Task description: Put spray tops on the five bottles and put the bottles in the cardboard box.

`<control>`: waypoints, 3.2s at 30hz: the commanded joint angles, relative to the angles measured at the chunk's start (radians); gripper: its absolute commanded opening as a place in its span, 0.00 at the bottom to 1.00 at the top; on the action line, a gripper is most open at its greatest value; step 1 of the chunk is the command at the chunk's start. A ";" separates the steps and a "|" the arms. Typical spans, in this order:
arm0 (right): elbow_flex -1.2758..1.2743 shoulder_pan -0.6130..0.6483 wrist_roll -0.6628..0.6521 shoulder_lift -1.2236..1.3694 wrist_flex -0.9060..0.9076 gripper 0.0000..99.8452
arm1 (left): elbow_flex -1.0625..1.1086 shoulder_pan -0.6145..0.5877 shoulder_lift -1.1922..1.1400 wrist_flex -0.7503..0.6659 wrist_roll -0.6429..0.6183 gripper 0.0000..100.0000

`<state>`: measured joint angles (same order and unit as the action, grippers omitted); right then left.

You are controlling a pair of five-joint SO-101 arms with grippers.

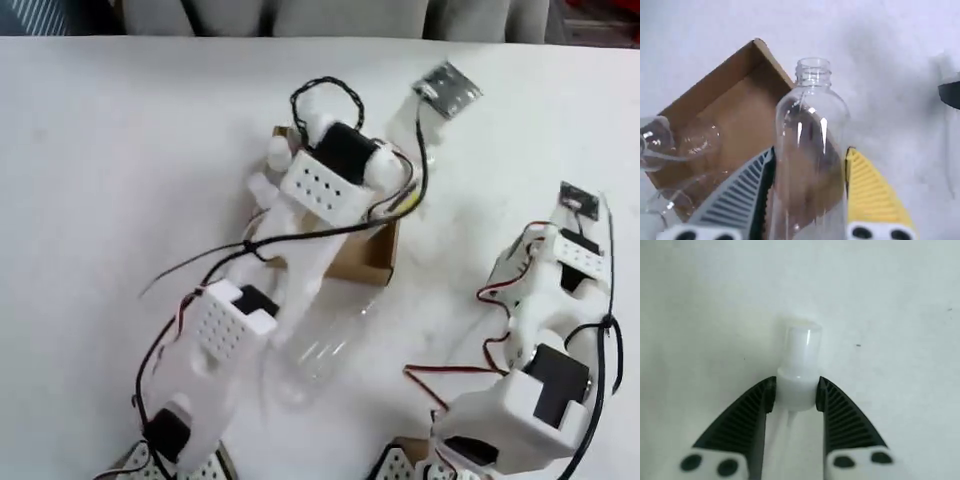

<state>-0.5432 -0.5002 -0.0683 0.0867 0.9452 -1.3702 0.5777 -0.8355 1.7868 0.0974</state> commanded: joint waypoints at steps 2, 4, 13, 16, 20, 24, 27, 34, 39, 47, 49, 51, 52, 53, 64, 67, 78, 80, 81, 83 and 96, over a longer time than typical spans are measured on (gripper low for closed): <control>0.138 -0.140 -0.012 -0.001 -0.024 0.01 | 0.021 0.033 0.045 0.005 -0.215 0.02; 0.207 -0.191 -0.052 0.001 -0.022 0.01 | 0.058 0.068 0.047 0.005 -0.245 0.02; 0.265 -0.222 -0.166 0.010 -0.025 0.01 | 0.345 0.239 0.228 0.003 -0.252 0.02; 0.269 -0.211 -0.167 0.058 -0.028 0.01 | 0.470 0.237 0.297 -0.021 -0.247 0.02; 0.324 -0.197 -0.167 0.150 0.010 0.06 | 0.640 0.225 0.331 -0.104 -0.250 0.02; 0.468 -0.197 -0.167 0.239 0.157 0.13 | 0.821 0.243 0.352 -0.265 -0.252 0.02; 0.611 -0.202 -0.167 0.292 0.294 0.16 | 0.951 0.271 0.381 -0.411 -0.253 0.02; 0.919 -0.194 -0.167 0.363 0.634 0.30 | 1.194 0.292 0.438 -0.778 -0.387 0.02; 1.046 -0.197 -0.167 0.361 0.786 0.27 | 1.297 0.288 0.440 -0.925 -0.442 0.04; 0.987 -0.196 -0.167 0.302 0.789 0.24 | 1.312 0.286 0.446 -0.904 -0.512 0.21; 0.927 -0.191 -0.167 0.260 0.789 0.24 | 1.301 0.277 0.467 -0.868 -0.509 0.21; 0.872 -0.180 -0.167 0.203 0.788 0.24 | 1.300 0.275 0.513 -0.832 -0.508 0.21; 0.848 -0.179 -0.167 0.177 0.788 0.24 | 1.301 0.275 0.538 -0.813 -0.508 0.21; 0.830 -0.177 -0.167 0.156 0.786 0.24 | 1.303 0.275 0.562 -0.793 -0.508 0.22; 0.730 -0.188 -0.166 0.166 0.671 0.24 | 1.418 0.251 0.822 -0.638 -0.473 0.36; 0.735 -0.188 -0.164 0.200 0.638 0.24 | 1.516 0.228 0.951 -0.637 -0.382 0.36; 0.736 -0.188 -0.146 0.260 0.510 0.24 | 1.969 0.035 1.580 -0.615 -0.124 0.36; 0.736 -0.188 -0.100 0.278 0.475 0.24 | 2.016 -0.025 1.678 -0.571 -0.057 0.36; 0.736 -0.188 -0.083 0.288 0.461 0.24 | 2.033 -0.058 1.724 -0.548 -0.029 0.36; 0.736 -0.177 -0.061 0.308 0.443 0.23 | 2.059 -0.124 1.808 -0.503 0.011 0.36; 0.736 -0.143 -0.057 0.456 0.337 0.16 | 2.260 -0.621 1.997 -0.477 0.164 0.36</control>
<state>0.1811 -0.6552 -0.1343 0.5409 1.3027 0.8301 0.0744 1.1423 1.3617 0.2325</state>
